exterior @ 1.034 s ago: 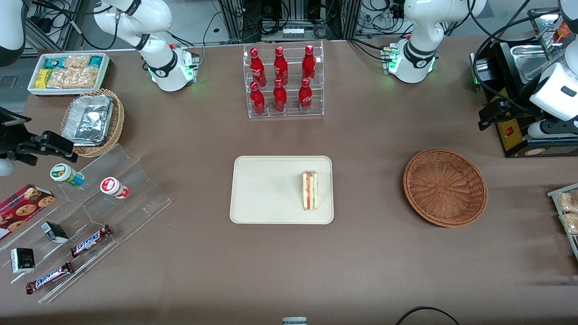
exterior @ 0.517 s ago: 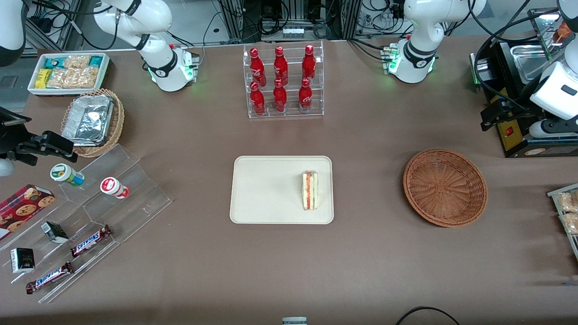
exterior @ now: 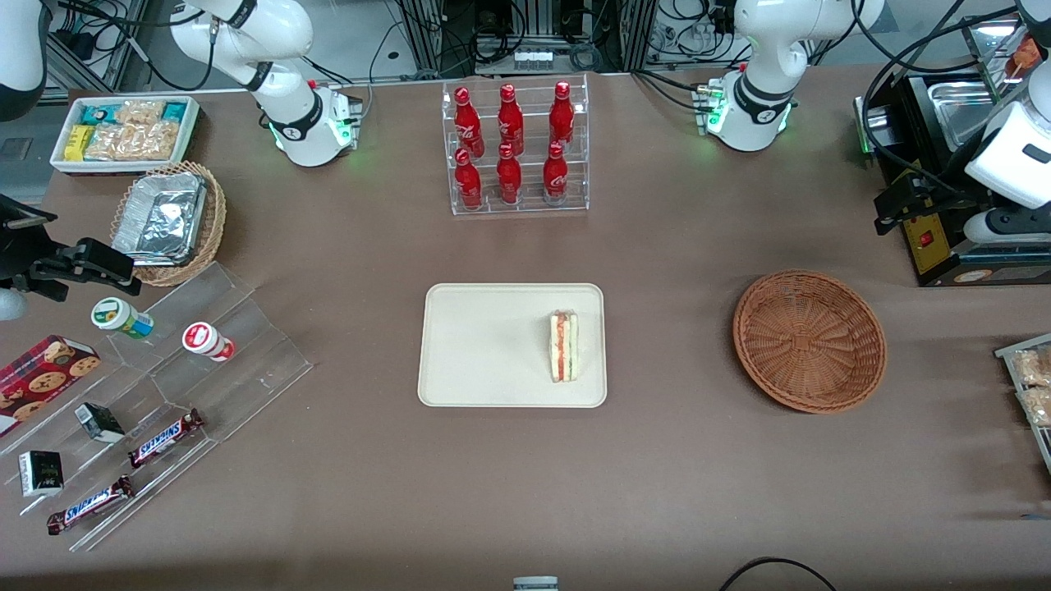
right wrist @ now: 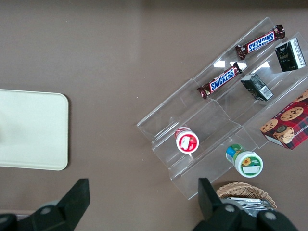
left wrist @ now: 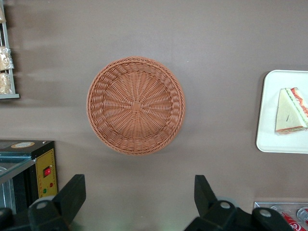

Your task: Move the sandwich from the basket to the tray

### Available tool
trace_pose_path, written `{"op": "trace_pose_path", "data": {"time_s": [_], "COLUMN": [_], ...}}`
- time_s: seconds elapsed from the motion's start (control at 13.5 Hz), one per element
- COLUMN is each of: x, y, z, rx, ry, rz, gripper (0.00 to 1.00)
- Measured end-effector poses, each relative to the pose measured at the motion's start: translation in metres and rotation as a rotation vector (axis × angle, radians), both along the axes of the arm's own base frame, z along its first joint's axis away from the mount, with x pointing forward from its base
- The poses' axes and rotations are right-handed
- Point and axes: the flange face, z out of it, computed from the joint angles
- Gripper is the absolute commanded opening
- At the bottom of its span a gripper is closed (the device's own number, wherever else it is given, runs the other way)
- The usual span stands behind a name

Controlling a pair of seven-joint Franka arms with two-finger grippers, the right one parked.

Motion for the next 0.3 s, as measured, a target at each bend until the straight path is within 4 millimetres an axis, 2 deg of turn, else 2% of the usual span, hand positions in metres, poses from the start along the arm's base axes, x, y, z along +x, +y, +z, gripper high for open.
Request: {"op": "trace_pose_path", "data": {"time_s": [0.3], "x": [-0.0006], "y": [-0.0032], "z": [0.0007], "rx": [-0.022], "ry": [0.003], "rz": [-0.002], "gripper": [1.00]}}
